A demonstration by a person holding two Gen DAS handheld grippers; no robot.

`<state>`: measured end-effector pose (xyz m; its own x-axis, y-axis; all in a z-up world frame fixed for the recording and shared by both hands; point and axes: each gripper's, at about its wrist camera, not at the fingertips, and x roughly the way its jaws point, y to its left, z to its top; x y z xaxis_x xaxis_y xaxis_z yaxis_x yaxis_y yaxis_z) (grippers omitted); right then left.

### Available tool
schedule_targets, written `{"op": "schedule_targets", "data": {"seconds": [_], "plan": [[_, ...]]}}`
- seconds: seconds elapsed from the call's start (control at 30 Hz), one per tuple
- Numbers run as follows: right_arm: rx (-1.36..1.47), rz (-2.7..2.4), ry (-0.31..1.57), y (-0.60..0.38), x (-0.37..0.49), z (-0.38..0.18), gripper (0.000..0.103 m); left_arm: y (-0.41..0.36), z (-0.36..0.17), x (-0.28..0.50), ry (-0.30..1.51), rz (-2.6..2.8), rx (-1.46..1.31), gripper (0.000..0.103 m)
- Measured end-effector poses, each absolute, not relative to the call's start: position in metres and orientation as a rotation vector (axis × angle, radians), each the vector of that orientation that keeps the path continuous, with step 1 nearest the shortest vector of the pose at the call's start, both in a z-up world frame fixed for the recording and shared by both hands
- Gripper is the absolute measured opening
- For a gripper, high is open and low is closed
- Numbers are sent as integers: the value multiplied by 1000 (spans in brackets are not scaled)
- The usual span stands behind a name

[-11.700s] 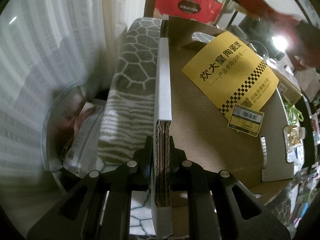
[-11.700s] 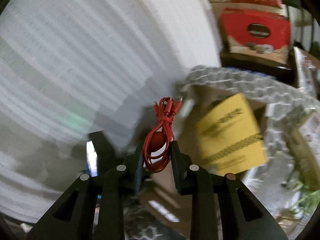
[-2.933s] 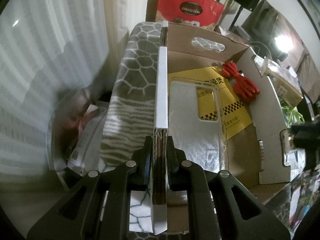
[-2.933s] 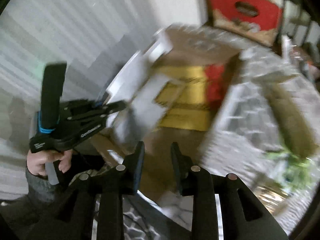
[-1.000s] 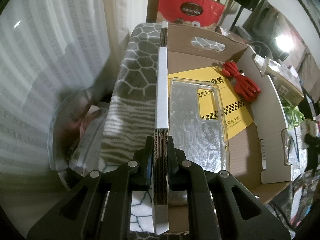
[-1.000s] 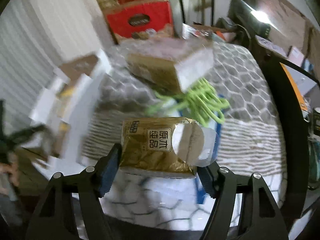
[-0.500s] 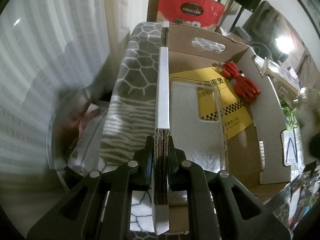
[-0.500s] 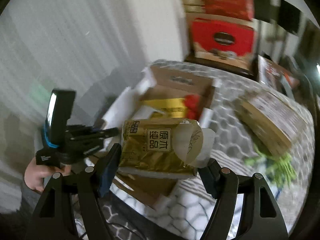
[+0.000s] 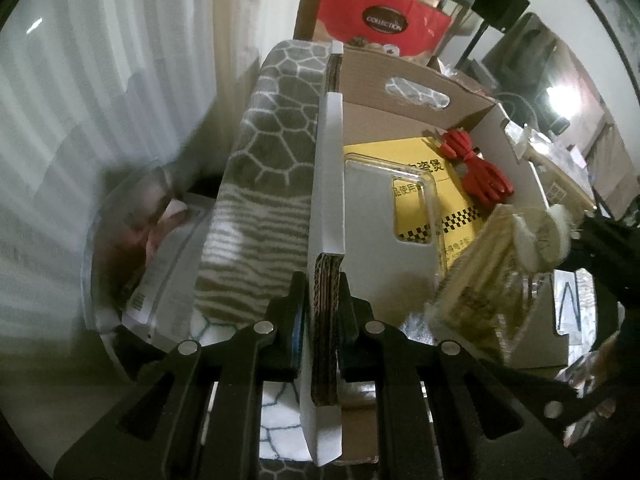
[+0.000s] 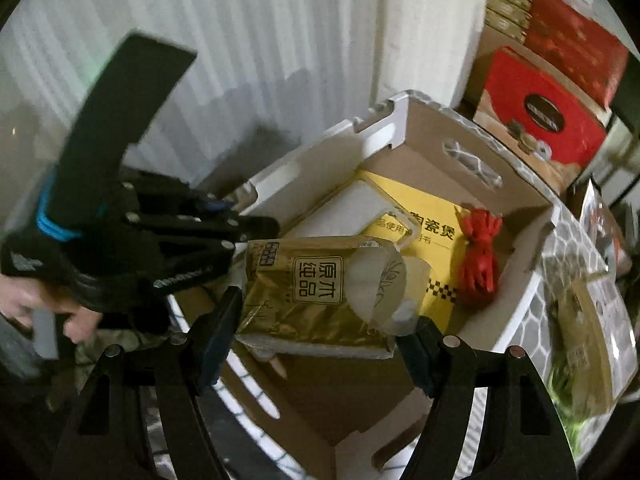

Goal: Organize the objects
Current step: 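Lower the gold foil pouch into the box and open the right tool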

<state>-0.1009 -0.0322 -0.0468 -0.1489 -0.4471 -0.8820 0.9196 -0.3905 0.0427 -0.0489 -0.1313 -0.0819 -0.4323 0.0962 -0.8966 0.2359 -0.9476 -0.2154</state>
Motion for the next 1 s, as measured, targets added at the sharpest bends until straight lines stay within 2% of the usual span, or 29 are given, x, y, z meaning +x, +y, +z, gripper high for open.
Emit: {"op": "schedule_targets", "data": {"seconds": [0.27, 0.33, 0.47, 0.57, 0.67, 0.73, 0.8, 1.0], "plan": [[995, -1639, 768, -47, -91, -63, 78, -133, -81, -49, 500, -2545, 1633, 13], [960, -1648, 786, -49, -90, -61, 84, -133, -81, -49, 503, -2545, 1632, 13], [968, -1671, 766, -45, -93, -55, 84, -133, -81, -49, 500, -2546, 1631, 13], [1062, -1695, 661, -34, -107, -50, 83, -133, -81, -48, 501, -2546, 1631, 12], [1213, -1666, 472, -19, -125, -49, 74, -133, -81, -49, 500, -2546, 1631, 12], [1306, -1660, 408, -14, -133, -54, 56, -133, -81, -48, 503, -2545, 1631, 12], [1358, -1656, 398, -14, -136, -59, 49, -133, -81, -49, 501, -2545, 1631, 12], [1393, -1609, 426, -28, -124, -74, 47, -133, -81, -48, 489, -2541, 1630, 12]]}}
